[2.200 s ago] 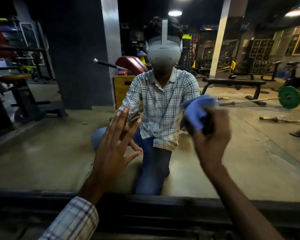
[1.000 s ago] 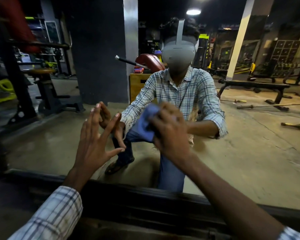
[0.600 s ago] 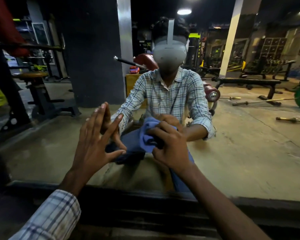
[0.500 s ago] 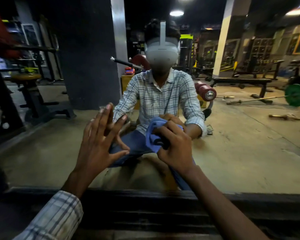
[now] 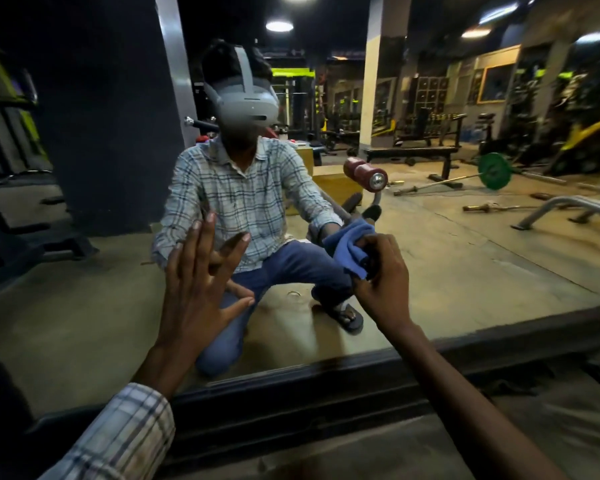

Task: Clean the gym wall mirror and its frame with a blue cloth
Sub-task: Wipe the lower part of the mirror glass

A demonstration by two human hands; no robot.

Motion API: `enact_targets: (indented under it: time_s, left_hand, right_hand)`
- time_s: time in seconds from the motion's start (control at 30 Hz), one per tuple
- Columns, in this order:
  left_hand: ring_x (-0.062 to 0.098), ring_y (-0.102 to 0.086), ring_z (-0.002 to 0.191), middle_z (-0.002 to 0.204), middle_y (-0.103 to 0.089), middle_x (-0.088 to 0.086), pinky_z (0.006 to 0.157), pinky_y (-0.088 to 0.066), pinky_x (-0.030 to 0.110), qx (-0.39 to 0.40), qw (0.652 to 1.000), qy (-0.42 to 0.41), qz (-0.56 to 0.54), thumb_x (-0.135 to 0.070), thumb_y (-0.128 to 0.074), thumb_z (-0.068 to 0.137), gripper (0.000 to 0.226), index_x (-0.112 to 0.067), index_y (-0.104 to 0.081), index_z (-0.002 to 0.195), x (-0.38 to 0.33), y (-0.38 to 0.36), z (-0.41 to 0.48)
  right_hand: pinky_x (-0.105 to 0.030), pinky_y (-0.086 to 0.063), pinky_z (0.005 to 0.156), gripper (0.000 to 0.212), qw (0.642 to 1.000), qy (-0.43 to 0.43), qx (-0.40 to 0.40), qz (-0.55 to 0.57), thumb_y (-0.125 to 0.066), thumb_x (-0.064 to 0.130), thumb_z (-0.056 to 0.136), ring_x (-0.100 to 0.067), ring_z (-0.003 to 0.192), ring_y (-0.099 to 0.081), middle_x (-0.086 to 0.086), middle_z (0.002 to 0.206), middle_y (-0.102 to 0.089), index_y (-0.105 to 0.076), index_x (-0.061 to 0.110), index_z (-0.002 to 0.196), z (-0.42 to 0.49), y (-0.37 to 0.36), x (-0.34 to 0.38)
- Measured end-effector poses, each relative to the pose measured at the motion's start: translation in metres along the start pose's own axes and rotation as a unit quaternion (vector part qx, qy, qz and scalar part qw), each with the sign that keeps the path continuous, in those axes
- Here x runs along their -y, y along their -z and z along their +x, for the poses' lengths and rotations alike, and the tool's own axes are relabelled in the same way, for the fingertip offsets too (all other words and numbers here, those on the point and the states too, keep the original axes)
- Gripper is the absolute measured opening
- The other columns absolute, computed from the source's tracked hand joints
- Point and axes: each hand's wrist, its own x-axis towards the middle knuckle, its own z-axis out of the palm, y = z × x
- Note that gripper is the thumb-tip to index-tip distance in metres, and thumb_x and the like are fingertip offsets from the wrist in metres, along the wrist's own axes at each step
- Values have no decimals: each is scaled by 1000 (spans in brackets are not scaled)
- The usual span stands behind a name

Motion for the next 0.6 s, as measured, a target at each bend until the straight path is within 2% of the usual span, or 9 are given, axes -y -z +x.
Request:
enact_targets:
  time_s: [0.1, 0.2, 0.3, 0.47, 0.6]
  left_hand:
    - [38, -9, 159, 173, -4, 16, 122, -15, 57, 6, 1000, -16, -14, -58, -85, 73, 111, -29, -28, 163, 9, 3, -1]
    - [38, -11, 159, 173, -6, 16, 122, -18, 58, 0, 1000, -24, -20, -55, -87, 72, 113, -29, -28, 163, 10, 2, 1]
    - [38, -14, 159, 173, -7, 17, 122, -22, 60, -10, 999, -33, -17, -58, -84, 73, 112, -27, -27, 164, 10, 1, 0]
    - [37, -13, 159, 173, -7, 16, 121, -25, 59, -12, 1000, -28, -5, -63, -81, 74, 112, -28, -25, 164, 9, -4, -1]
    - [36, -14, 159, 173, -9, 16, 122, -22, 58, -21, 999, -29, -25, -59, -84, 73, 111, -29, -27, 164, 10, -9, -1]
  right_hand:
    - [-42, -52, 72, 37, 1000, -18, -8, -20, -73, 0, 79, -18, 90, -56, -1, 107, -55, -57, 12, 109, -2, -5, 5]
    - [-45, -53, 72, 33, 999, -39, -17, -26, -66, 10, 80, -21, 91, -57, -3, 110, -54, -56, 14, 111, -4, -10, 9]
    - [-48, -54, 73, 32, 998, -56, -29, -18, -67, 4, 82, -21, 91, -57, -4, 110, -54, -57, 14, 111, -6, -12, 16]
    - [-37, -54, 77, 35, 995, -90, -34, -4, -68, -7, 82, -8, 93, -57, 1, 108, -54, -56, 15, 107, -6, -15, 19]
    - [-32, -53, 76, 38, 996, -85, -27, 6, -69, -7, 82, -7, 93, -57, 6, 104, -53, -54, 19, 106, -6, -14, 17]
